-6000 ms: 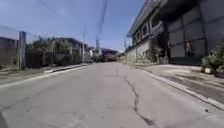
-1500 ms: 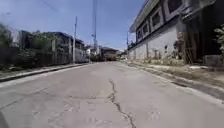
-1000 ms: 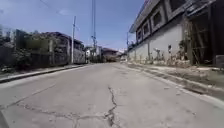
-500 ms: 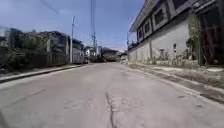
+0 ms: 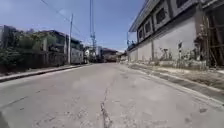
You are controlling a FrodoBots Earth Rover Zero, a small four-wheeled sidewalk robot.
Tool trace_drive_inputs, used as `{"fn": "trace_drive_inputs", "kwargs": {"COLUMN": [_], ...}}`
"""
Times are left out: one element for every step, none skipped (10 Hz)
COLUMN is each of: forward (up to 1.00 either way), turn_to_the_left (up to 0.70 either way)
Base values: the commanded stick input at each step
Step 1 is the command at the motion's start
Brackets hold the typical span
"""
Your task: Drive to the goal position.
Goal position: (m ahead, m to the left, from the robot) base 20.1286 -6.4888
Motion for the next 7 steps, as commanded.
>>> {"fn": "trace_drive_inputs", "kwargs": {"forward": [1.0, 1.0, 1.0, 1.0, 1.0, 1.0, 1.0], "turn_to_the_left": [0.0, 0.0, 0.0, 0.0, 0.0, -0.06, -0.16]}}
